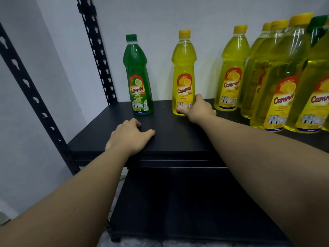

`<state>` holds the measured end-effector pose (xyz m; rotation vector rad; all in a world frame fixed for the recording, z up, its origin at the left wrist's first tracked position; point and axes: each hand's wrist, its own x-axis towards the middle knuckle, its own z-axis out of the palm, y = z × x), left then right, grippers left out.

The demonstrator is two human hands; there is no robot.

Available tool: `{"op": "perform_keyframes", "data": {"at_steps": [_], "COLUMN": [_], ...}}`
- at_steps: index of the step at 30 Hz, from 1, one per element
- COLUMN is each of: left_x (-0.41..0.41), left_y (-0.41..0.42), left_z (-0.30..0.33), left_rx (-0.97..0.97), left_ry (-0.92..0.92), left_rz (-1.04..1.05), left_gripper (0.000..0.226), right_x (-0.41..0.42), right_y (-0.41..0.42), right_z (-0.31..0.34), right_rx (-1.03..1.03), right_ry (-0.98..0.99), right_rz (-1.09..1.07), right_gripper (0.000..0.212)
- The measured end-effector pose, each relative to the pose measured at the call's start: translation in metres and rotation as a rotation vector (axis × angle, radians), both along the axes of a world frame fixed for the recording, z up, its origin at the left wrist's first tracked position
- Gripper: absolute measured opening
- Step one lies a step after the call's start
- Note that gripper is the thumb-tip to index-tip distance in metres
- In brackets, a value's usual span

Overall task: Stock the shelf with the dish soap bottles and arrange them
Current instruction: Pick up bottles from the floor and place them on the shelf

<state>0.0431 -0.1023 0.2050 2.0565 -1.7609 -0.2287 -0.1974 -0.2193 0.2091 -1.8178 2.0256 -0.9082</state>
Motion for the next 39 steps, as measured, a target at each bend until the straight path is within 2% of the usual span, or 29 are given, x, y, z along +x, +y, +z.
{"op": "perform_keyframes", "data": {"at_steps": [2,4,6,9,12,15,21,25,28,31,33,36,39], "left_x": [-0.001,-0.001,-0.001,0.000,0.000,0.000,0.000,0.001,0.002,0.002,0.002,0.002,0.002], "left_y": [0.001,0.002,0.003,0.003,0.003,0.003,0.000,0.001,0.000,-0.001,-0.001,-0.001,-0.002], "left_z": [0.001,0.001,0.002,0.003,0.002,0.002,-0.001,0.000,-0.001,-0.001,-0.001,-0.002,-0.002], "left_rx": [0.000,0.001,0.009,0.016,0.010,-0.002,-0.012,-0.014,-0.011,-0.013,-0.015,-0.018,-0.021], "left_ry": [0.000,0.003,0.006,0.003,0.000,0.002,-0.005,-0.004,0.003,0.016,0.018,0.018,0.016], "left_rz": [0.003,0.000,-0.004,-0.004,-0.005,-0.003,0.005,0.011,0.012,0.020,0.021,0.022,0.019], "left_gripper": [0.075,0.075,0.076,0.076,0.075,0.074,0.074,0.073,0.074,0.074,0.074,0.075,0.074], "right_x": [-0.002,-0.009,-0.021,-0.040,-0.050,-0.052,-0.056,-0.054,-0.058,-0.062,-0.064,-0.066,-0.065], "right_y": [0.005,0.013,0.020,0.025,0.022,0.015,0.004,0.003,-0.003,-0.009,-0.010,-0.010,-0.005], "right_z": [0.001,0.003,0.005,0.007,0.009,0.006,0.003,0.001,0.002,0.003,0.003,0.006,0.009], "right_rx": [-0.019,-0.085,-0.170,-0.306,-0.322,-0.260,-0.253,-0.225,-0.228,-0.223,-0.212,-0.212,-0.192], "right_ry": [-0.024,-0.130,-0.186,-0.096,-0.077,-0.171,-0.196,-0.184,-0.288,-0.355,-0.344,-0.308,-0.247], "right_rz": [0.017,0.004,-0.079,-0.287,-0.454,-0.442,-0.464,-0.433,-0.403,-0.351,-0.347,-0.367,-0.363], "right_gripper": [0.088,0.092,0.081,0.059,0.080,0.104,0.123,0.109,0.099,0.104,0.101,0.082,0.080]}}
